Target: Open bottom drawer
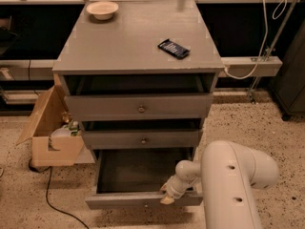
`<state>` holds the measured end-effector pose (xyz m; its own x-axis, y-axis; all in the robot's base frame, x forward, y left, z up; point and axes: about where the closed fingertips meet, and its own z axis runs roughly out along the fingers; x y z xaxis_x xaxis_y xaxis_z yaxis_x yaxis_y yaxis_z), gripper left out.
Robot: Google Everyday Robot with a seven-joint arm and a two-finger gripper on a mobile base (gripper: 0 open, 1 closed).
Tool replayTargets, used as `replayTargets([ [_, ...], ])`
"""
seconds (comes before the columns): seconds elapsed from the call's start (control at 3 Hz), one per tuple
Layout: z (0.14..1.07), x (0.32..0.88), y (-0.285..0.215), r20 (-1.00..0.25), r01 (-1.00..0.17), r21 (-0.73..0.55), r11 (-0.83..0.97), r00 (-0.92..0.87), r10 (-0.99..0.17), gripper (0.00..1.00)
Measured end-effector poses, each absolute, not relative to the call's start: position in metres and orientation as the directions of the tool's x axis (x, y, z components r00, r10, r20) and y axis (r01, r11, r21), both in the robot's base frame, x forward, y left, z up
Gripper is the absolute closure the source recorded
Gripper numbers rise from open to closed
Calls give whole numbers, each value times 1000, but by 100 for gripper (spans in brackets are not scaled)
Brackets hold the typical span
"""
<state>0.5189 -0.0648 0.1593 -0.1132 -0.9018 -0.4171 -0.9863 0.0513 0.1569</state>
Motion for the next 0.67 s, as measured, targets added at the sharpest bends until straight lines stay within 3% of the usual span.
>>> replayTargets([
  [0.67, 162, 519, -65, -417, -986, 157, 51, -113, -902, 74],
])
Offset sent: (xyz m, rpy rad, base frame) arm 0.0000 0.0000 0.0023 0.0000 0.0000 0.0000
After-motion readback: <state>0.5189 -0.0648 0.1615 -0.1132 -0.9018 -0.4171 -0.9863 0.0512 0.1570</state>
